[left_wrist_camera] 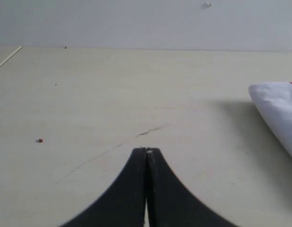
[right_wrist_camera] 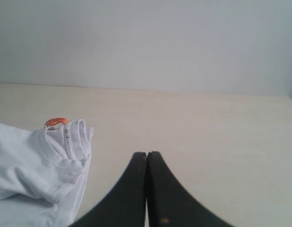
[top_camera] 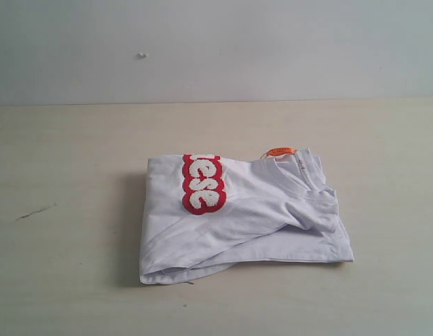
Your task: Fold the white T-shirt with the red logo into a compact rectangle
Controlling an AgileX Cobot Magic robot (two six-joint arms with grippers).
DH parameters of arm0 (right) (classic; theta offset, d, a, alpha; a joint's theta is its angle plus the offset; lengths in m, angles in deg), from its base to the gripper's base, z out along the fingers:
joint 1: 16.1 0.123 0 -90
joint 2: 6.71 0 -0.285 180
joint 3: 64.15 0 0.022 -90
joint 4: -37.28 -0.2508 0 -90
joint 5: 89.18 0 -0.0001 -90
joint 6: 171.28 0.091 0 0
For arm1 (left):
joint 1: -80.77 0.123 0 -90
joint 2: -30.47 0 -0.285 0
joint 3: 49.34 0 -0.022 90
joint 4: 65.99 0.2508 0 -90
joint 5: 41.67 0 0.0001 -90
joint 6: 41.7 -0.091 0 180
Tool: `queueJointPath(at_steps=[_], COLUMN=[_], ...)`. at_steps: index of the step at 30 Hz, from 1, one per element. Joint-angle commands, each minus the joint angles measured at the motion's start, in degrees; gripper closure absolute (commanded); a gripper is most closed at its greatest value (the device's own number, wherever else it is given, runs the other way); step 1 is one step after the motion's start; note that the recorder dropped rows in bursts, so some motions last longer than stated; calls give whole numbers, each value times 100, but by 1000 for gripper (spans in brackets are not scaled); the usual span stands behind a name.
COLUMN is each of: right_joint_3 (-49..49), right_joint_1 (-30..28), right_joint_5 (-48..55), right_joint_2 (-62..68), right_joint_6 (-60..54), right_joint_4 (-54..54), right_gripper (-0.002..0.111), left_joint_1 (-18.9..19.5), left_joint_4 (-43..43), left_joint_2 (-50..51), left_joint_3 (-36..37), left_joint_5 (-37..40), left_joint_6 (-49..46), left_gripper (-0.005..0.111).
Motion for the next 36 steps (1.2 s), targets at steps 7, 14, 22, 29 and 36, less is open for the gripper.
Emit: queueJointPath(at_steps=[7,14,22,29,36], right_joint_3=[-79,-79,-79,-79,-79], right_joint_1=[-32,-32,-32,-158,-390], right_joint_5=[-19,113,210,354,683], right_joint_2=[-62,-62,-90,-326,-391], right_joint_6=[377,455,549,855,1137], right_joint_4=[-106,-94,24,240,319], right_gripper=[108,108,108,108,108], left_joint_1=[16,16,16,16,16], left_joint_4=[0,0,0,0,0], left_joint_2=[-40,-40,-40,-40,-40], left_joint_3=[1,1,1,1,1], left_joint_5=[-34,-34,-34,-34,-34], left_joint_6=[29,29,29,29,29], left_gripper=[107,107,107,107,107])
